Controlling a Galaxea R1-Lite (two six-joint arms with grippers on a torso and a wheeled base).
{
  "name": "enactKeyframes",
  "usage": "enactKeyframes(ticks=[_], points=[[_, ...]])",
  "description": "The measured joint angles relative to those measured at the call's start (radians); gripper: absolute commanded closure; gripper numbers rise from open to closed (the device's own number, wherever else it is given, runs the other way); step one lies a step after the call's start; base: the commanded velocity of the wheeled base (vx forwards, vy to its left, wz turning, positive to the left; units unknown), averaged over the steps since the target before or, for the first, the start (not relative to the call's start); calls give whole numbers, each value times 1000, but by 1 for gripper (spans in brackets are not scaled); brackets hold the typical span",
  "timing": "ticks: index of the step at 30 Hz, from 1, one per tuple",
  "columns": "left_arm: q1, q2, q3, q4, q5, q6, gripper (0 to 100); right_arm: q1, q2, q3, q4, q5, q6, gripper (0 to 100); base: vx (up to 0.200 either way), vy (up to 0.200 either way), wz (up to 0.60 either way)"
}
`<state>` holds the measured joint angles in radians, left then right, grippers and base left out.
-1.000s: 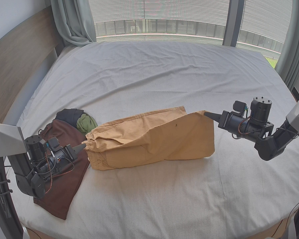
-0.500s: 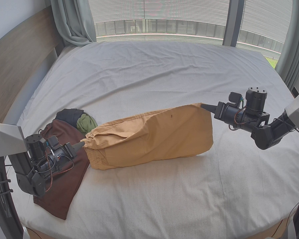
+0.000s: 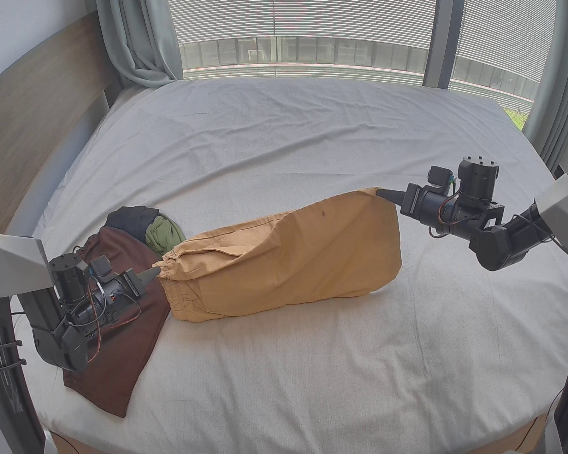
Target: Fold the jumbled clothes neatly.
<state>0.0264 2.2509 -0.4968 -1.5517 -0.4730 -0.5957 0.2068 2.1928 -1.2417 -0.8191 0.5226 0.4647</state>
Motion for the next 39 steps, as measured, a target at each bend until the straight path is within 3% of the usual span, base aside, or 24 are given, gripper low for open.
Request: enactKeyframes(ticks=[9,39], points=[[-1,5,-30,0,18,-39,100,-1,81,-118,20,0,1,100,0,0,0],[14,126,-181,0,62,-40,100,-17,338,-502,162,-9,4,100,0,0,0]])
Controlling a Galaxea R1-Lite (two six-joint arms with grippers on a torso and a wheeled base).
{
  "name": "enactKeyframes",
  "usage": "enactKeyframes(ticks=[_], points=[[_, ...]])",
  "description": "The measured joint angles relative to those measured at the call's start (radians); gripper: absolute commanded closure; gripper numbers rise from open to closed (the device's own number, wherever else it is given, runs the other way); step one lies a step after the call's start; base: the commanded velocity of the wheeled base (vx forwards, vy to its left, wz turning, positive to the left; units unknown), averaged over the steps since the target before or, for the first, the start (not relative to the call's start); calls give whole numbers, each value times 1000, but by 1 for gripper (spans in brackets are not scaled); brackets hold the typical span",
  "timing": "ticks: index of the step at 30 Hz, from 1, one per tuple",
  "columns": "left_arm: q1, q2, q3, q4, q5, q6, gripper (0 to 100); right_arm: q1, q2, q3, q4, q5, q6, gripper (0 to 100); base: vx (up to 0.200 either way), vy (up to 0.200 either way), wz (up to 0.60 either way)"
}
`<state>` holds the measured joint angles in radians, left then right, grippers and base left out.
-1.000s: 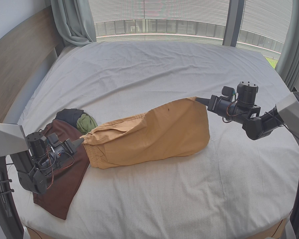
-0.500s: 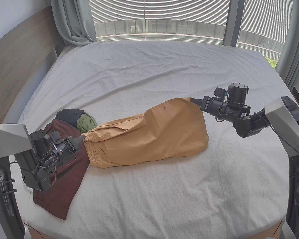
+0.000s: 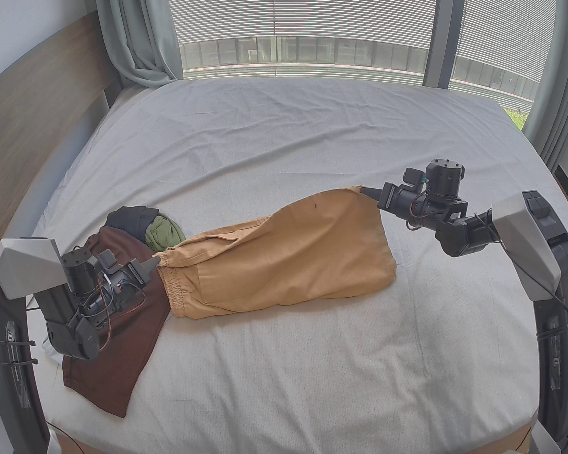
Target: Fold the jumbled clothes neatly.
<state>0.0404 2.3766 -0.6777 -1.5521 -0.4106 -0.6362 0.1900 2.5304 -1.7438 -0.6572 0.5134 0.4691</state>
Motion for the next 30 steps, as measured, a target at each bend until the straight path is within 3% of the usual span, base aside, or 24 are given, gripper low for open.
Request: enactKeyframes(ticks=[21,22,30], points=[[2,60,-80,0,17,-1,100,5,100,-114,-6,-29,-3,100,0,0,0],[2,61,-81,0,17,0,0,5,103,-116,-6,-29,-3,0,0,0,0],[19,72,-109,0,33,1,0,4,129,-174,-16,-80,-1,0,0,0,0]])
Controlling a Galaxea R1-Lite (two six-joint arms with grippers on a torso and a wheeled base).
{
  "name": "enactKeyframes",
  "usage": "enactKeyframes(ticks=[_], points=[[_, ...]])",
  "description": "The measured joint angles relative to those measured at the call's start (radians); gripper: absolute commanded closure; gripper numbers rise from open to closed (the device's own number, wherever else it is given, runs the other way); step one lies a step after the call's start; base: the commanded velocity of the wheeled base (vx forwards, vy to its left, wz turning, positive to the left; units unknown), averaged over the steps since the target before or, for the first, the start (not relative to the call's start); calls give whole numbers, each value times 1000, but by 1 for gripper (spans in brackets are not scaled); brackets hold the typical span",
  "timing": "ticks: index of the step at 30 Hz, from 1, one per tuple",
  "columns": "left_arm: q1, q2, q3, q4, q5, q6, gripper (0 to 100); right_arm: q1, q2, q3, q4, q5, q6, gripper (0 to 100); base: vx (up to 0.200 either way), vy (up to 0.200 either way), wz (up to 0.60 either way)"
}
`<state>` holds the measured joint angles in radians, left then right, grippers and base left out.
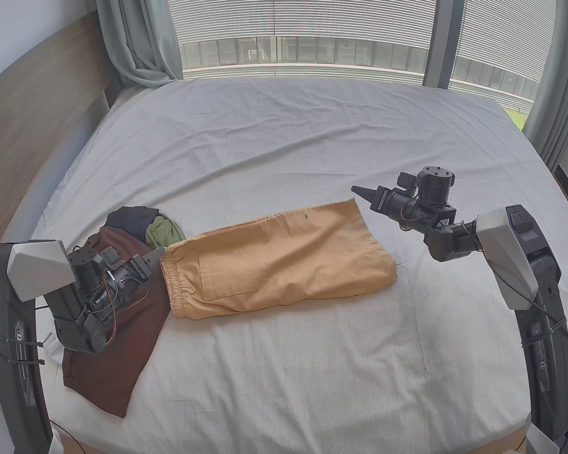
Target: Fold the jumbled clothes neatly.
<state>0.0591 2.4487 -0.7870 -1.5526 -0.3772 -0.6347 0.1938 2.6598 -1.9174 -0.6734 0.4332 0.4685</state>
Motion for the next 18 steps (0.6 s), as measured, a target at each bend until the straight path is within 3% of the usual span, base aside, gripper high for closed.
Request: enactKeyframes(ticks=[8,18], points=[[20,0,-3,0,4,6,0,0,-34,51,2,-9,0,0,0,0,0],[11,-52,46,0,-9,4,0,19,-207,412,7,-10,-64,0,0,0,0]])
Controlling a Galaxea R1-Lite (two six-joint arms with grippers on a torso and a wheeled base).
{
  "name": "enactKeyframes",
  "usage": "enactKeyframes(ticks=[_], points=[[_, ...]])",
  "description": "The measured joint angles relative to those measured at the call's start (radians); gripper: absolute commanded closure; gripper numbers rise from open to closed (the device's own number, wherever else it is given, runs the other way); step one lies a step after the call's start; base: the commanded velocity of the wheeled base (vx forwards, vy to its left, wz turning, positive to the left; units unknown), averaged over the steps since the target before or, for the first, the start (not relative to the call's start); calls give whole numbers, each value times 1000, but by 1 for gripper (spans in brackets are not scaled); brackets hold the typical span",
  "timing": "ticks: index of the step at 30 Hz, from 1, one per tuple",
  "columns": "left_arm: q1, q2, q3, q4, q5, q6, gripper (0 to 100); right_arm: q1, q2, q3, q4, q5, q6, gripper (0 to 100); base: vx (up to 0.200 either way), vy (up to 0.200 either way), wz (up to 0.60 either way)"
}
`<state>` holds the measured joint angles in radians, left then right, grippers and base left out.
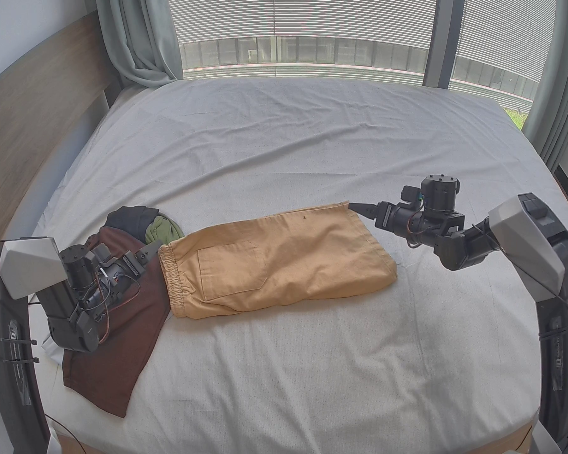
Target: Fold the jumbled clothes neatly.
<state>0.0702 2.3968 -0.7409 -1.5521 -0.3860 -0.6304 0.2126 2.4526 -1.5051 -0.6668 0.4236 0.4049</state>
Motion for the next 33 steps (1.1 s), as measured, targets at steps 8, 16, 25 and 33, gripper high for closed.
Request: enactKeyframes(ticks=[8,16,25,33], points=[[-41,-63,62,0,-11,39,0,30,-158,315,-11,-2,-74,0,0,0,0],[-90,-107,130,0,-38,155,0,74,-253,530,-112,-19,-114,0,0,0,0],[-124,-125,178,0,-41,335,0,106,-242,616,-168,-41,-104,0,0,0,0],[-134,-125,192,0,-40,377,0,129,-174,616,-236,-59,-77,0,0,0,0]])
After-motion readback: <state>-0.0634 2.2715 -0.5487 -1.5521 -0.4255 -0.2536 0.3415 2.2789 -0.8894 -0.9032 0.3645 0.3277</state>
